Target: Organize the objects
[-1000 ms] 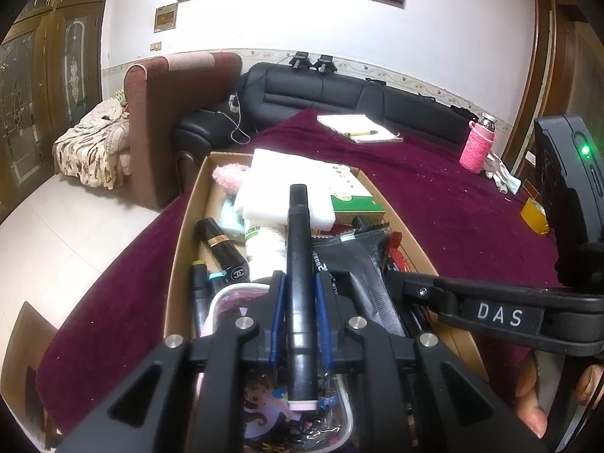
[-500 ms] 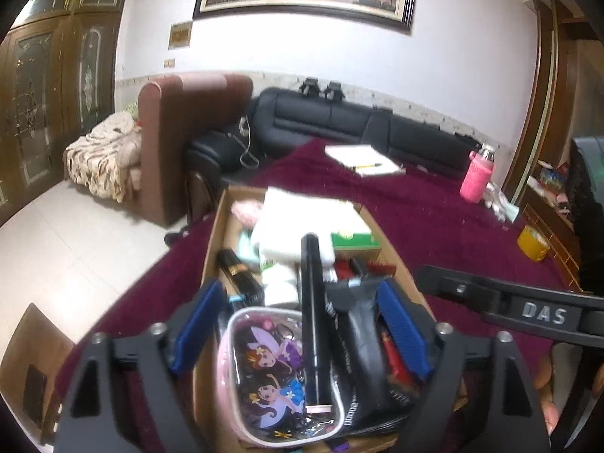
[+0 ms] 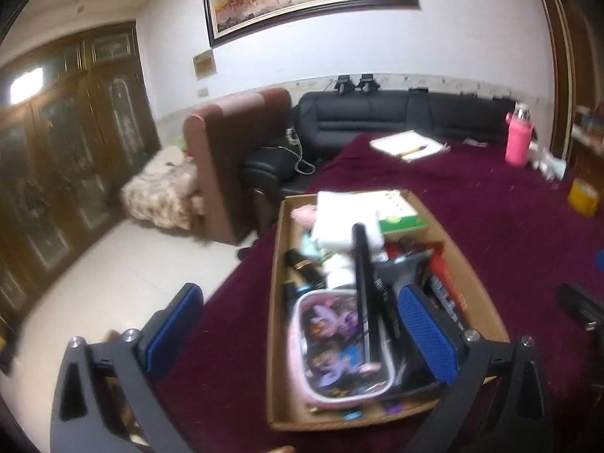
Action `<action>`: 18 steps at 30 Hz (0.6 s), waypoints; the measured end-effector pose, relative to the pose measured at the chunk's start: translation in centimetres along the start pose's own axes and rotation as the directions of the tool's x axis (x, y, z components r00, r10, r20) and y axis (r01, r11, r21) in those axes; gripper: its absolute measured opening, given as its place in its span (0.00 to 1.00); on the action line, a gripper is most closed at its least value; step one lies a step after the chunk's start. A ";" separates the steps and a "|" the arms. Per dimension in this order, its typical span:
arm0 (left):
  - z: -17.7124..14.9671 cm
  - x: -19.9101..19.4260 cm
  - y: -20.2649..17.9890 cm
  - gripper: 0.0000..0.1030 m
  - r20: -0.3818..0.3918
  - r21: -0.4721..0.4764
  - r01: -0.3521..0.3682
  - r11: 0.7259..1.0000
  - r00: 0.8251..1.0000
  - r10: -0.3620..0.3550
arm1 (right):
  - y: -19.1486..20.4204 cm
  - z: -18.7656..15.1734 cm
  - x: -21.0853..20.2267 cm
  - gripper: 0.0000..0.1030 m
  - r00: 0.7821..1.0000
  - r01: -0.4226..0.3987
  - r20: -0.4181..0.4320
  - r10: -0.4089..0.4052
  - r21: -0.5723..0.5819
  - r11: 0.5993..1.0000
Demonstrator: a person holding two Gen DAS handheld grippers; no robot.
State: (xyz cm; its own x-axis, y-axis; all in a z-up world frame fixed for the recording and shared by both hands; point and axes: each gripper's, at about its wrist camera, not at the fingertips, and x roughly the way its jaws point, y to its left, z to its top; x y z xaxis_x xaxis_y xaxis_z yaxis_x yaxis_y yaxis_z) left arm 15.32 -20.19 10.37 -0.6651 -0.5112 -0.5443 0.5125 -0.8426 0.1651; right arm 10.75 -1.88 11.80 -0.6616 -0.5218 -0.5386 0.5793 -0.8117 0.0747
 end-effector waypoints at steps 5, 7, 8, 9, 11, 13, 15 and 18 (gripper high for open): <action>-1.2 -2.2 2.0 1.00 0.073 -0.059 0.082 0.995 0.994 -0.077 | 0.0 -1.2 -1.1 1.00 0.999 -0.018 0.037 0.019 -0.010 1.000; -1.3 -2.8 2.5 1.00 0.091 -0.035 0.040 0.999 0.995 -0.037 | 0.6 -1.6 -1.4 1.00 0.998 -0.027 0.051 0.029 -0.027 0.999; -1.4 -3.0 2.8 1.00 0.100 -0.020 0.018 1.000 0.995 -0.016 | 1.0 -1.7 -1.6 1.00 0.997 -0.034 0.063 0.036 -0.040 0.999; -1.5 -3.3 3.0 1.00 0.107 -0.001 -0.007 1.000 0.994 0.007 | 1.4 -1.9 -1.6 1.00 0.997 -0.037 0.070 0.041 -0.049 0.998; -1.9 -3.9 3.4 1.00 0.135 0.033 -0.048 0.998 0.990 0.043 | 2.0 -2.1 -1.7 1.00 0.995 -0.051 0.080 0.057 -0.065 0.997; -2.3 -4.1 4.0 1.00 0.153 0.019 -0.086 0.996 0.985 0.082 | 2.7 -2.4 -1.7 1.00 0.994 -0.065 0.088 0.071 -0.078 0.995; -2.4 -3.9 4.6 1.00 0.143 0.006 -0.066 0.998 0.988 0.064 | 3.2 -2.5 -1.7 1.00 0.992 -0.075 0.091 0.084 -0.096 0.993; -2.5 -3.6 5.2 1.00 0.129 -0.022 -0.049 0.999 0.990 0.052 | 3.8 -2.8 -1.6 1.00 0.992 -0.077 0.090 0.087 -0.113 0.991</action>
State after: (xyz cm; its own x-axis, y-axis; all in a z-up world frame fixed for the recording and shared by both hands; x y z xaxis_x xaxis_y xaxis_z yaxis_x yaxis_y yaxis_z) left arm 21.73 -22.27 11.15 -0.7022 -0.5715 -0.4247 0.5565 -0.8126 0.1733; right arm 15.37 -3.41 10.61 -0.6489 -0.6122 -0.4518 0.6786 -0.7342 0.0203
